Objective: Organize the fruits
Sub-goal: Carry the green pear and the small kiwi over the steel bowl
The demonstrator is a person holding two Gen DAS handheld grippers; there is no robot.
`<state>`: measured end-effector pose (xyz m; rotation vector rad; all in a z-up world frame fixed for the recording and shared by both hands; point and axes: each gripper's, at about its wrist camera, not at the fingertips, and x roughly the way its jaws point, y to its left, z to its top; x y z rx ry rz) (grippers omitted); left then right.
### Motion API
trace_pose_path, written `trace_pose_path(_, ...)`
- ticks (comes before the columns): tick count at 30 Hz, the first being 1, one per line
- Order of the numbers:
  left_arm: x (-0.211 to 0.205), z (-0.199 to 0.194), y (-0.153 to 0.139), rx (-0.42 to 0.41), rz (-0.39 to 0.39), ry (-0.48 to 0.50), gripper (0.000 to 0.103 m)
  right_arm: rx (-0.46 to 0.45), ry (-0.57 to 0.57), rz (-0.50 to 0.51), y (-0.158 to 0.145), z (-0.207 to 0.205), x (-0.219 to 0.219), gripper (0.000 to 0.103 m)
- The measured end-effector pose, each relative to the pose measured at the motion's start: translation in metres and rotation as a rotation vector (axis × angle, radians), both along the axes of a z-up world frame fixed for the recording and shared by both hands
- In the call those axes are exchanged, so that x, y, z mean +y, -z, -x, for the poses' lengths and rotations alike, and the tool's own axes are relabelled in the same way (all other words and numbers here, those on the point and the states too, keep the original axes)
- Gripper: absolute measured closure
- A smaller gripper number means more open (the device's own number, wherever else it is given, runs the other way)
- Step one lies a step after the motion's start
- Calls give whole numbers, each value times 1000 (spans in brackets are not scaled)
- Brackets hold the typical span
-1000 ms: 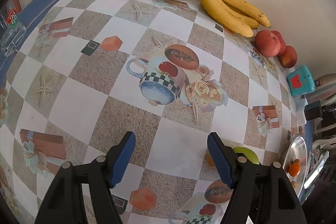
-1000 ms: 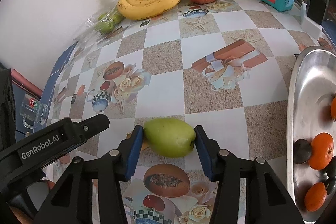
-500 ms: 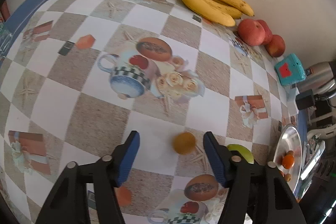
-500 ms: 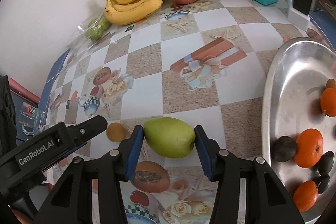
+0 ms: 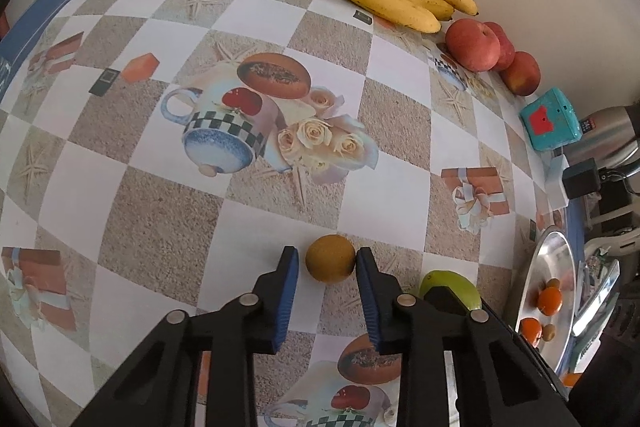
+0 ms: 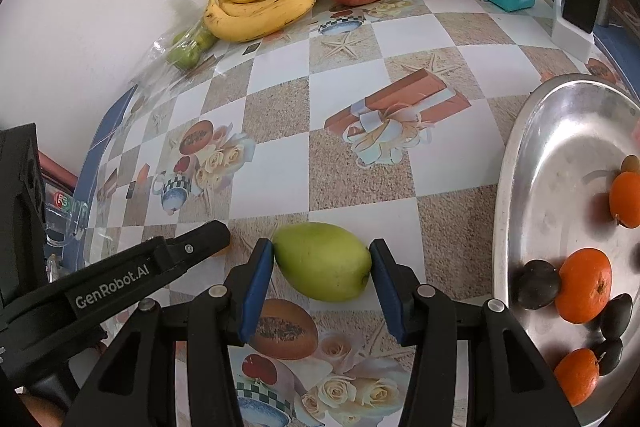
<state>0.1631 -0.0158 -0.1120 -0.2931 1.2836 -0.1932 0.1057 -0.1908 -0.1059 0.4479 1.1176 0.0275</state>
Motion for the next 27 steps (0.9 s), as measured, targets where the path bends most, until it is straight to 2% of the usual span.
trace_pose_path(2,0,0,0,2,7,2,75,0,1,-3,0,0,0,52)
trace_pose_path(21,3,2,-9,5,-3,-15,75,-10,15,-1,-4,2,-3,53)
trace_pose_path(27,4,2,-29,-36,5,-22,75,-51,26,4,-21,4,-6,56)
